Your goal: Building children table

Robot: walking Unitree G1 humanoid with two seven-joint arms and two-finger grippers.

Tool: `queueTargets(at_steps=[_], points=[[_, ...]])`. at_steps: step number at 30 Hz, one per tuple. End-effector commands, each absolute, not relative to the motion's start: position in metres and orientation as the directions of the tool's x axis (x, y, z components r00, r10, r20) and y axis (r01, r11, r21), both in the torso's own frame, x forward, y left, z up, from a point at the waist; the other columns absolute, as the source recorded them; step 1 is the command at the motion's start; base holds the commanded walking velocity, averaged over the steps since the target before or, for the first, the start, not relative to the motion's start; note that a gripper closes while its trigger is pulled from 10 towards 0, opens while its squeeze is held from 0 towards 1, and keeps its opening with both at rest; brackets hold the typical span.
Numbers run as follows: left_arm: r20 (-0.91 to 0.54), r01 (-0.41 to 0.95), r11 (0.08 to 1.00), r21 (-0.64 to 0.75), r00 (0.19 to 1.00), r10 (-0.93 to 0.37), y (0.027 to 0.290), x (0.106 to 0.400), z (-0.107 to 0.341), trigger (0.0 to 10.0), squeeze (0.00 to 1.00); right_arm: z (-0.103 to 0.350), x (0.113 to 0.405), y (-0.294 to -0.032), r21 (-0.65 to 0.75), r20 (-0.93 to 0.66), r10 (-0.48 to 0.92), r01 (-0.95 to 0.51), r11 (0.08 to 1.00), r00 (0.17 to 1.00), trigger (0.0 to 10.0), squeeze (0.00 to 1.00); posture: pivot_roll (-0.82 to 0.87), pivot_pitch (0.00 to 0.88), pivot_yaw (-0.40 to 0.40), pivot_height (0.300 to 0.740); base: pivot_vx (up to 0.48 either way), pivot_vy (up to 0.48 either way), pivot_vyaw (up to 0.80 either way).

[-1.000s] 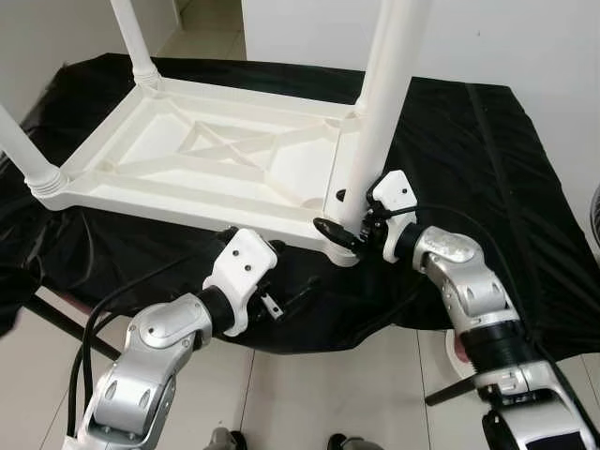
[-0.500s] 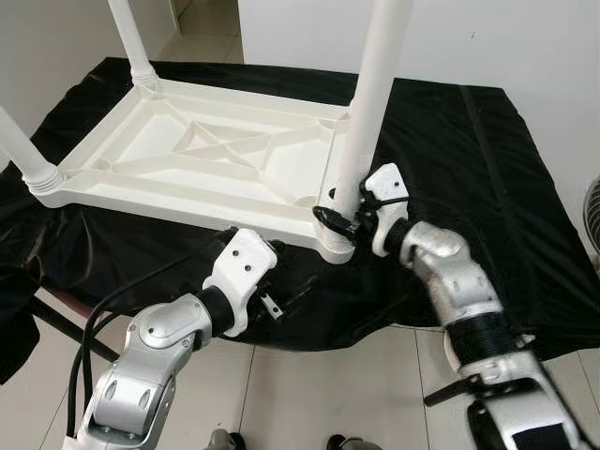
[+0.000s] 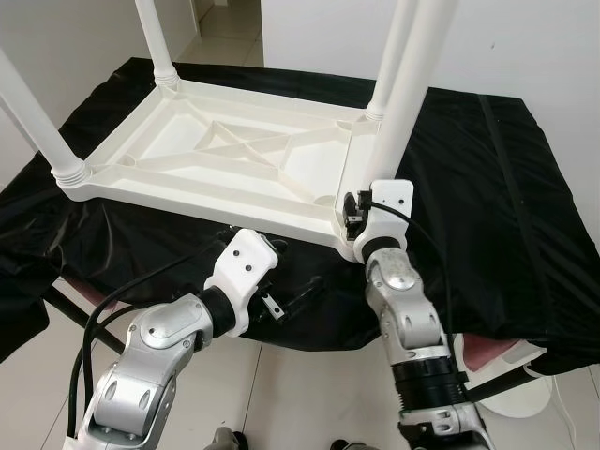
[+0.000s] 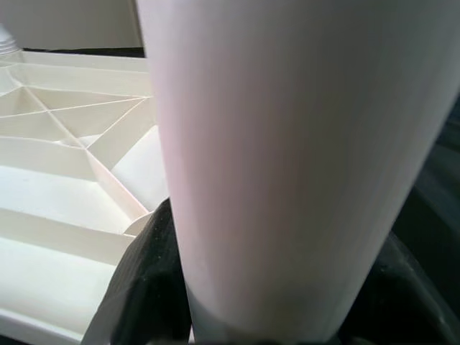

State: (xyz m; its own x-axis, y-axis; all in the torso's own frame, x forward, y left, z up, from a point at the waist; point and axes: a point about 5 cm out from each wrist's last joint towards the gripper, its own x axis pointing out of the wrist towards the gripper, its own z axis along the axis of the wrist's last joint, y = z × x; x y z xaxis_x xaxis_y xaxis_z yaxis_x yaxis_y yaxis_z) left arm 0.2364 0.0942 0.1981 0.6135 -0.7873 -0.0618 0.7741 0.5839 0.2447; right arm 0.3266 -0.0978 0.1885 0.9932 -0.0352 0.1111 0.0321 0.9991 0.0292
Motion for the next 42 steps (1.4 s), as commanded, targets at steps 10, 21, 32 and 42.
queueTargets(at_steps=[10, 21, 32, 42], points=[[-0.061, 0.738, 0.627, 0.247, 0.658, -0.751, 0.096, 0.238, 0.196, 10.0, 0.00, 0.195, 0.322, -0.078, 0.004, 0.152, 0.395, -0.400, 0.916, 0.906, 10.0, 0.00, -0.01, 0.148, 0.036, 0.740, 0.000, 0.000, 0.00], [-0.058, 0.734, 0.632, 0.249, 0.662, -0.747, 0.097, 0.238, 0.197, 10.0, 0.00, 0.208, 0.325, -0.099, -0.265, 0.021, 0.806, -0.774, 0.575, 0.592, 10.0, 0.00, -0.01, 0.148, 0.036, 0.740, 0.000, 0.000, 0.00], [-0.059, 0.729, 0.637, 0.250, 0.668, -0.742, 0.099, 0.237, 0.198, 10.0, 0.00, 0.201, 0.344, -0.102, -0.261, -0.114, 0.846, -0.837, 0.480, 0.521, 0.0, 0.00, 0.00, 0.155, 0.036, 0.740, 0.000, 0.000, 0.00], [-0.059, 0.730, 0.638, 0.244, 0.668, -0.742, 0.098, 0.236, 0.197, 10.0, 0.00, 0.175, 0.359, -0.115, -0.117, -0.124, 0.456, -0.470, 0.875, 0.881, 0.0, 0.00, 0.00, 0.159, 0.032, 0.740, 0.000, 0.000, 0.00]])
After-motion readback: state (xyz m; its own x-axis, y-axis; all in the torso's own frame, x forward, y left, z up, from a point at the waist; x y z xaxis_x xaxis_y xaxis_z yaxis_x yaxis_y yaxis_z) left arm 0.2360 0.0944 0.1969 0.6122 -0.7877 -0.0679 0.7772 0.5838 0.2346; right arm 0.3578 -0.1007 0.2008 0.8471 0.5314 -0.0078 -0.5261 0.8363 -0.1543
